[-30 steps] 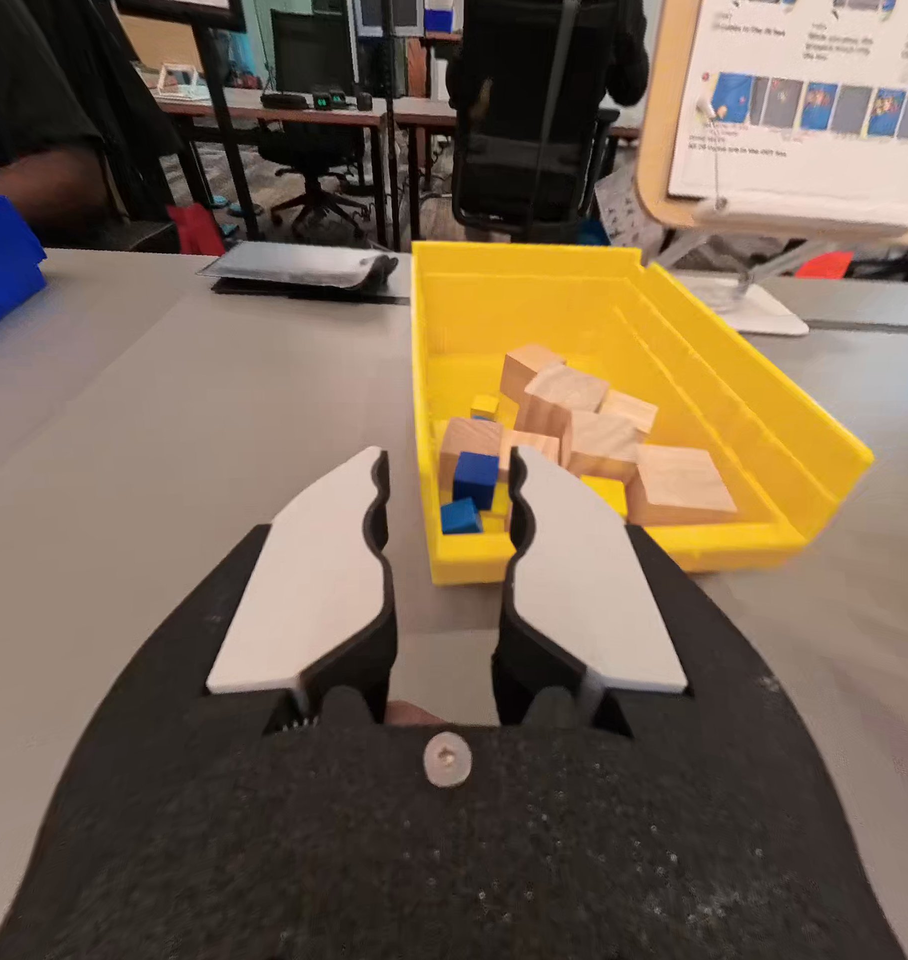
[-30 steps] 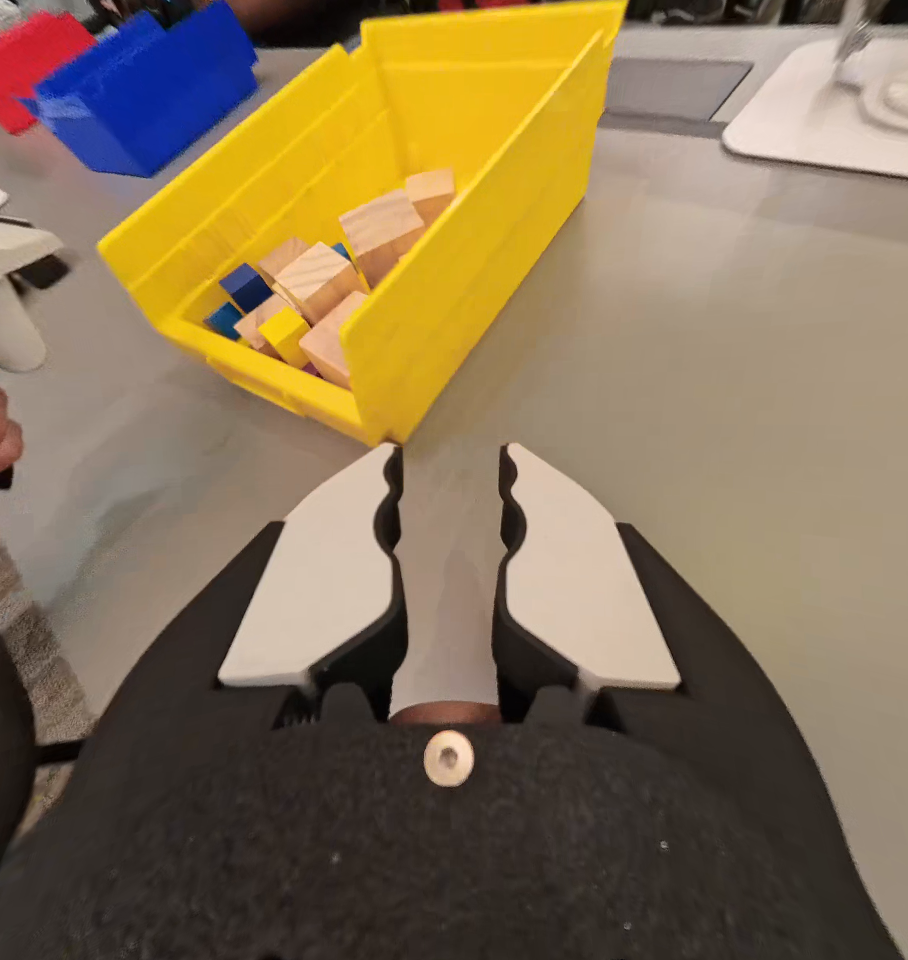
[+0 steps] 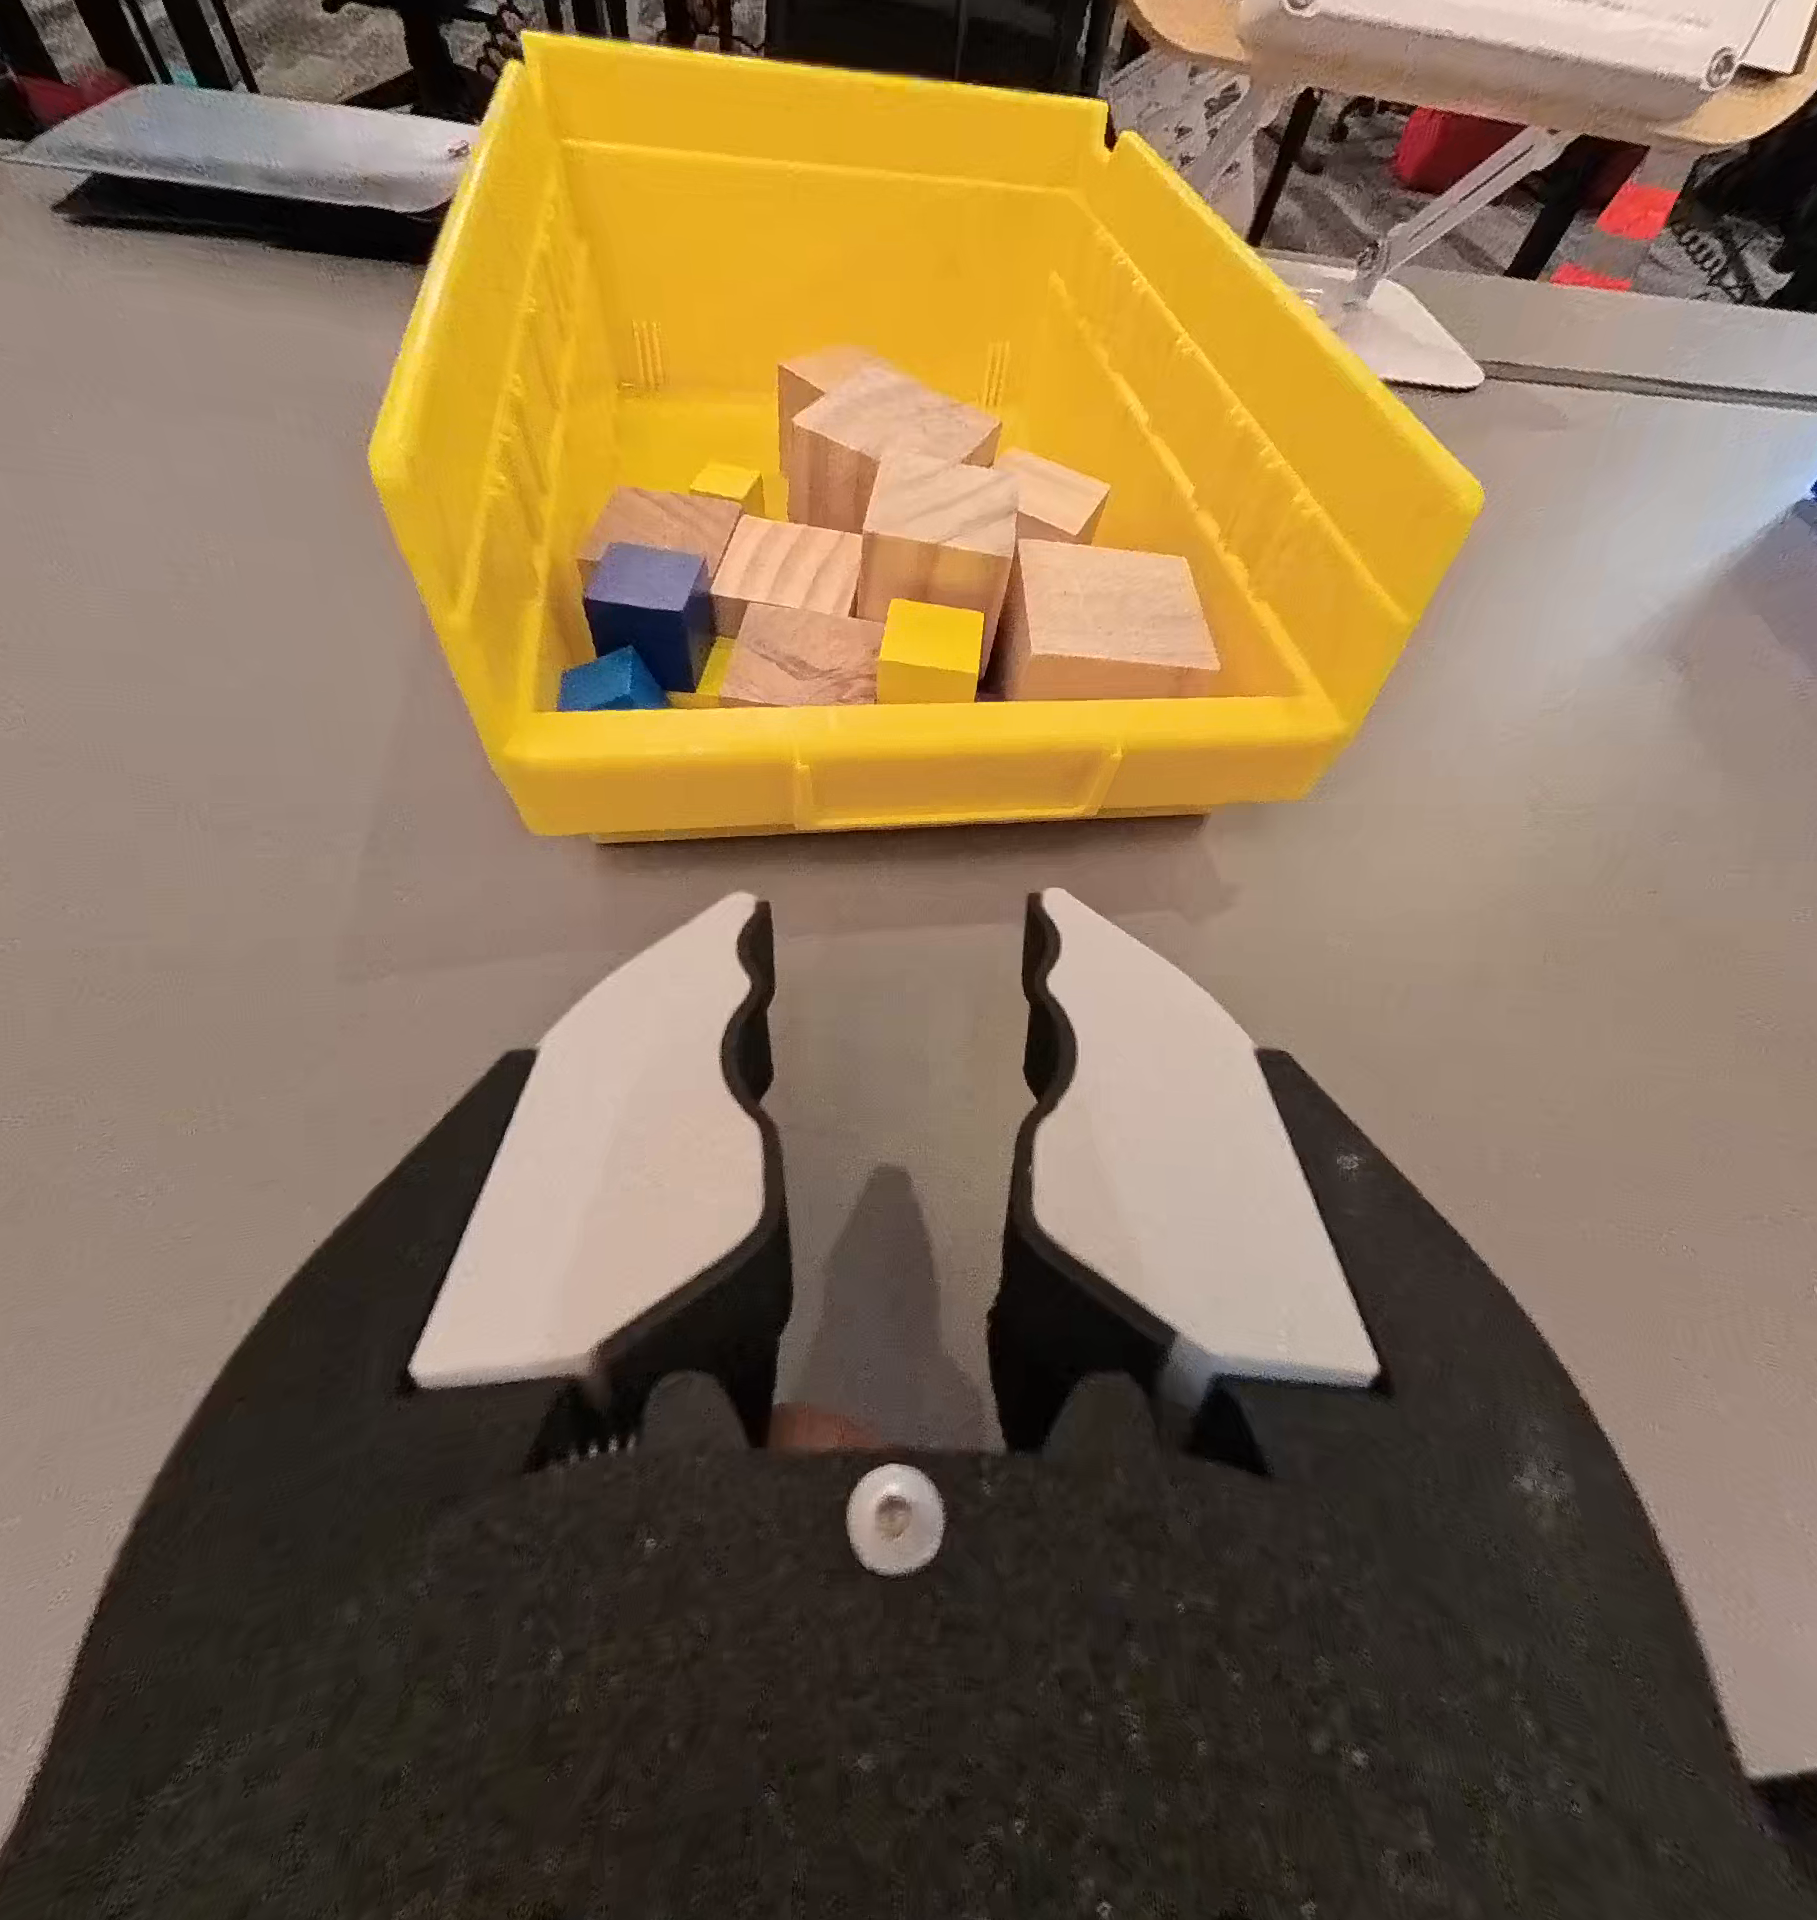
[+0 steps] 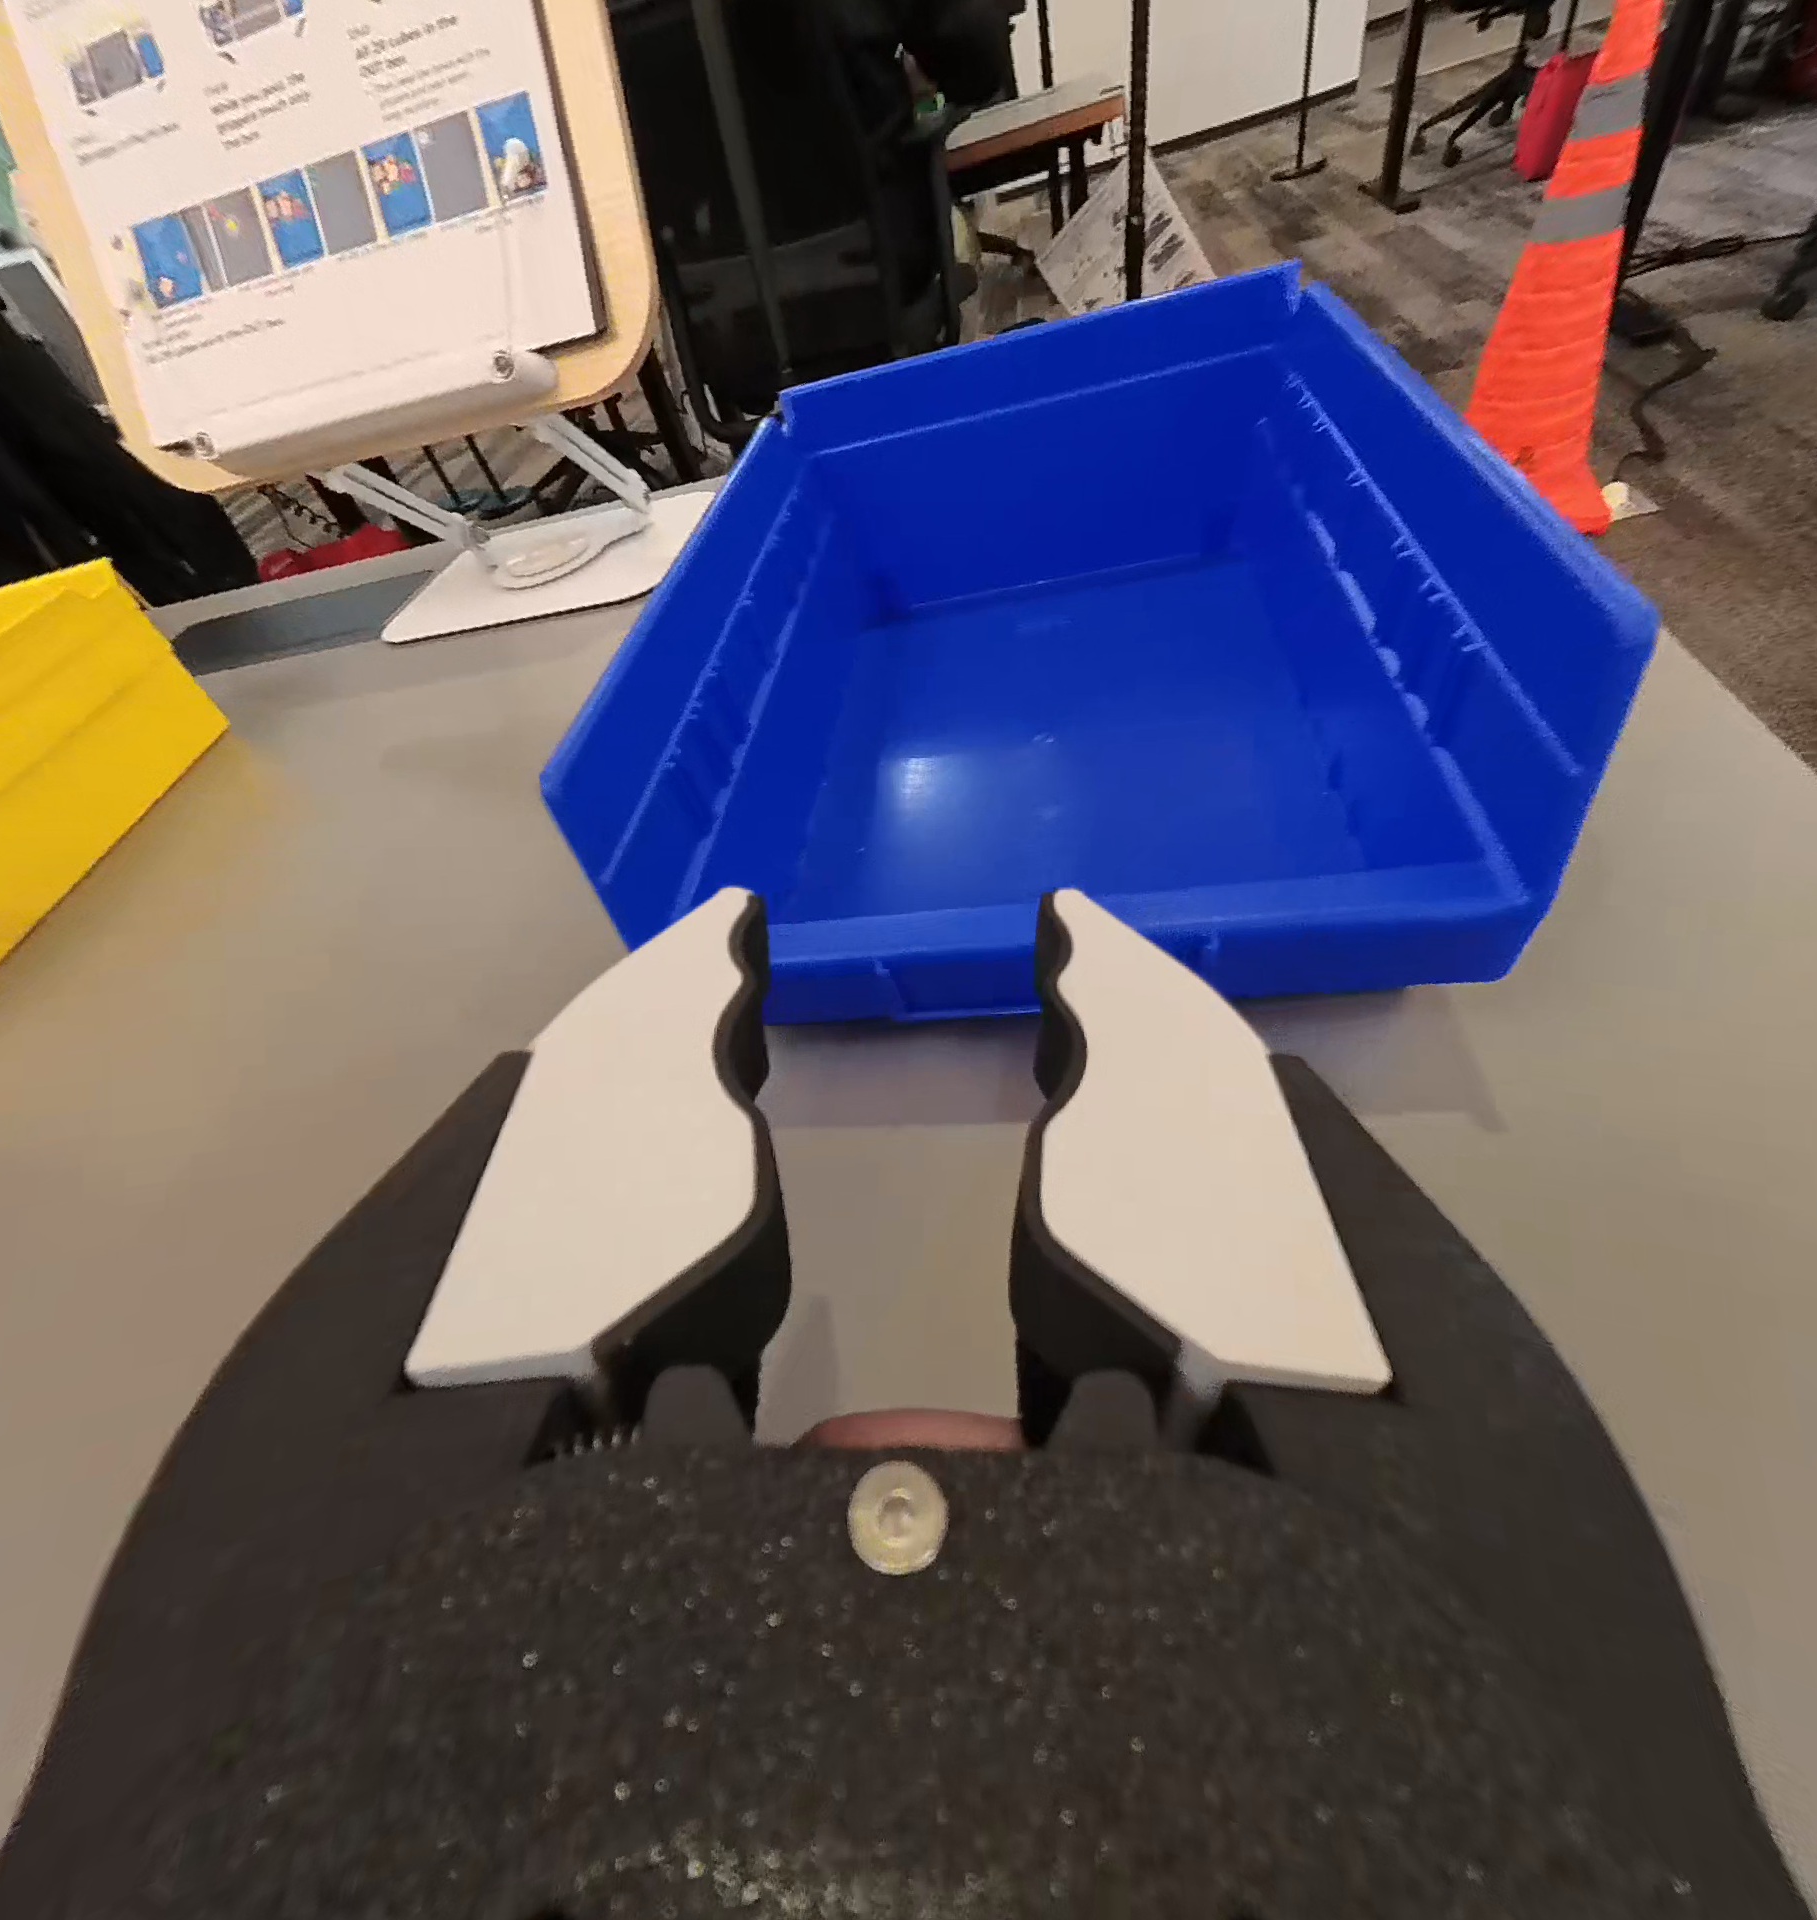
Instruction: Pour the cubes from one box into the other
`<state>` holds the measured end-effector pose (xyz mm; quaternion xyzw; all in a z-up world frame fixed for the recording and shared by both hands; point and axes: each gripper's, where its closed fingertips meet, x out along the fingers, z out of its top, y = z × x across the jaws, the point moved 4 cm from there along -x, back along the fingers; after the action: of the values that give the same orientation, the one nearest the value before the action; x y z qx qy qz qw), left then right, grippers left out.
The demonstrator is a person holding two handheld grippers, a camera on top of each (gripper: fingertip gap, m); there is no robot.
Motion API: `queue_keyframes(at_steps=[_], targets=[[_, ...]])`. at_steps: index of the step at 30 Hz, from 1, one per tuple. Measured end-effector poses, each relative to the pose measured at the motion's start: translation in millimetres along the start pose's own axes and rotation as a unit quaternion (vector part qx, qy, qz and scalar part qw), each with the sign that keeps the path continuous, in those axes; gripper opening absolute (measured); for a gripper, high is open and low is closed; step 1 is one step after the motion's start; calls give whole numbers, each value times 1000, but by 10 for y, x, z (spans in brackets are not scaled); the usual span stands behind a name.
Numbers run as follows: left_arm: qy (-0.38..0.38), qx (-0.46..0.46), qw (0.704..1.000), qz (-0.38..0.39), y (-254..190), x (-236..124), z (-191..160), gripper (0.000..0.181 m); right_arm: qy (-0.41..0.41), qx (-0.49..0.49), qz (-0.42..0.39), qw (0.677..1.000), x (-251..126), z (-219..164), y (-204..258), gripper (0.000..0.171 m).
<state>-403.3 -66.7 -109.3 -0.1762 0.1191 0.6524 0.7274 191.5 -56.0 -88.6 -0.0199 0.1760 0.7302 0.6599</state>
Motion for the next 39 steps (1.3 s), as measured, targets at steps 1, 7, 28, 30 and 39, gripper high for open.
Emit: queue_keyframes(at_steps=[1, 7, 28, 30, 39], targets=[[-3, 6, 1000, 1, -2, -8, 12, 46, 3, -2, 1, 1000, 6, -10, 19, 48], [-7, 26, 1000, 11, 22, -9, 30, 45, 12, -38, -19, 999, 37, -23, 12, 48], [2, -4, 1000, 1, 18, 59, 27, 45, 23, -23, -7, 999, 20, -74, 8, 47], [1, -6, 1000, -1, 20, 61, 29, 45, 26, -27, -7, 999, 25, -83, 22, 48], [-2, -12, 1000, 4, 73, 53, 64, 46, 38, -57, -6, 998, 65, -122, 108, 48]])
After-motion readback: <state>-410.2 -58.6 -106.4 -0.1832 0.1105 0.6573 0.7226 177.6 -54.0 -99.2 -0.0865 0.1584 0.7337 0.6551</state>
